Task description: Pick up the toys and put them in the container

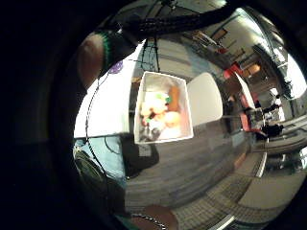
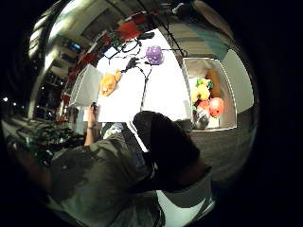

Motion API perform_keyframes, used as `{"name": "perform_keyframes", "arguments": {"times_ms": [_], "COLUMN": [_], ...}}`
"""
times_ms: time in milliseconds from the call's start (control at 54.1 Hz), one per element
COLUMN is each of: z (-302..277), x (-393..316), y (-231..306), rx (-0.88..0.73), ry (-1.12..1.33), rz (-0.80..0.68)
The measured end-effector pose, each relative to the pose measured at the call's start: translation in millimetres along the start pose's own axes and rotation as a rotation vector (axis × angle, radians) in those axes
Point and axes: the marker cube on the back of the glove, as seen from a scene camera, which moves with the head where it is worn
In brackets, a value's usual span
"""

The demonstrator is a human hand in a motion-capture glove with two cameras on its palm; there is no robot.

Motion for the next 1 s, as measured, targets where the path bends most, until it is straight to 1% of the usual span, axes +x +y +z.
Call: {"name": "perform_keyframes", "arguments": {"times_ms": [74, 185, 296, 352, 444, 537, 611, 703, 777, 796, 851, 925, 999], "z": [0.3, 0.6, 10.6, 15.2, 24.4, 45.7, 65.2, 98.8, 129.0, 136.6, 160.5, 189.0, 218.3], "x": [1.1, 2.4, -1.5, -2.1, -4.6, -18.2, -32.4, -55.0, -64.9, -69.0, -83.7, -95.1, -104.6], "y": [0.3, 0.7, -15.5, -21.6, -31.6, -66.5, -97.3, -149.3, -185.9, -193.5, -218.7, -241.7, -261.3], "rx": [-0.017, -0.092, -0.002, 0.018, -0.036, 0.034, 0.007, 0.025, 0.069, 0.071, 0.088, 0.066, -0.018], "ry": [-0.007, -0.015, -0.025, -0.048, -0.093, -0.146, -0.182, -0.223, -0.259, -0.272, -0.314, -0.346, -0.294], "rz": [-0.027, -0.059, 0.014, -0.023, -0.123, -0.161, -0.186, -0.122, -0.186, -0.156, -0.005, 0.009, 0.059]}}
